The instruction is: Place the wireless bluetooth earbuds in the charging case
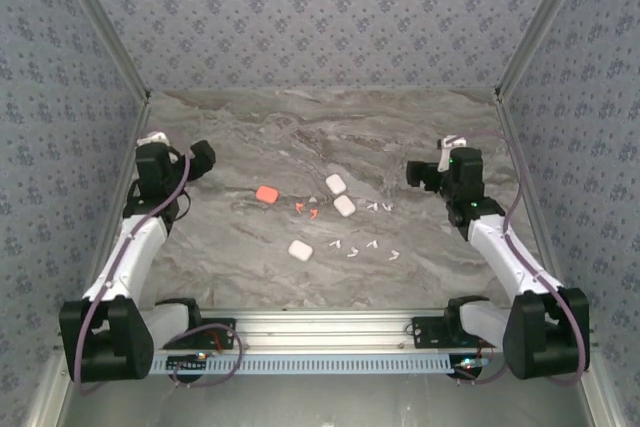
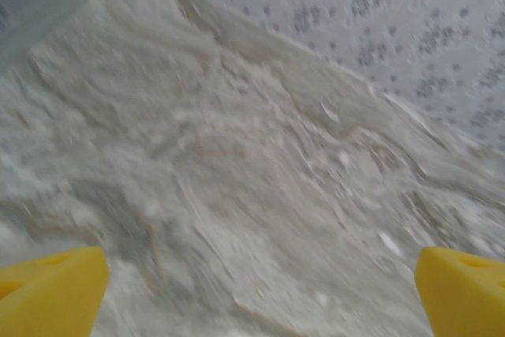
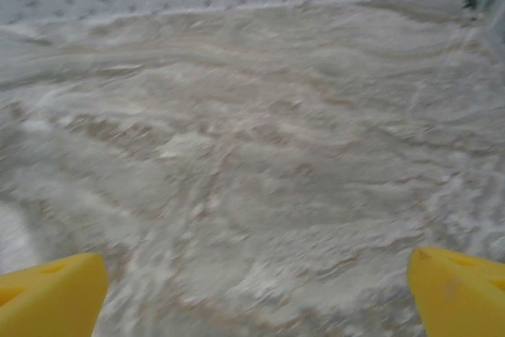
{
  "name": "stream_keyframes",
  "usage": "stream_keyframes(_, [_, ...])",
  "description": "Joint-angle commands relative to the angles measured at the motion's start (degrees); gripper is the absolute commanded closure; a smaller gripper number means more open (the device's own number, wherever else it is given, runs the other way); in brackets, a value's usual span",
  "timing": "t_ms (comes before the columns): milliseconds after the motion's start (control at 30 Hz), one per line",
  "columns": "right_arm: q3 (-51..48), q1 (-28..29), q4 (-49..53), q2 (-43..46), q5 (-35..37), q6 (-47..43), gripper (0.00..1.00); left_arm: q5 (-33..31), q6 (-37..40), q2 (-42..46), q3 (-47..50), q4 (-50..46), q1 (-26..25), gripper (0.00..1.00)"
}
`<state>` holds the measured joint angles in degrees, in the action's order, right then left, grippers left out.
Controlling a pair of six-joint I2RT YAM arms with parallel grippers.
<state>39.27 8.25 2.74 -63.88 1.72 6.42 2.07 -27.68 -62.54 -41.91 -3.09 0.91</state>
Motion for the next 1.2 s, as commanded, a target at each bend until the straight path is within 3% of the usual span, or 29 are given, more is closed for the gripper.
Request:
stream_keyframes(0, [3.5,5.6,16.9,1.4,-0.2,5.5,0.00,9.2,-8.3,2.6,1.0,-13.3,-1.9,0.01])
stream_keyframes(267, [7.9,24.2,25.1,-6.8,2.9,11.4,0.00,13.2,-16.4,9.6,9.9,-7.8,-9.6,0.01])
stream_keyframes(433, [14.2,30.3,27.7,-17.5,5.4,10.0,0.03,12.8,-18.5,10.6,13.4,-4.7,-11.0,0.01])
stream_keyframes(767, [27.2,32.9,29.2,-36.1,6.0,5.9,0.18,10.8,-16.0,14.0,12.7,-10.0,-11.3,0.01])
stream_keyframes(1167, [34.7,32.4,28.7,-46.3,4.2,5.9,0.30,9.1,-15.1,18.3,12.2,-14.9,-11.2,0.01])
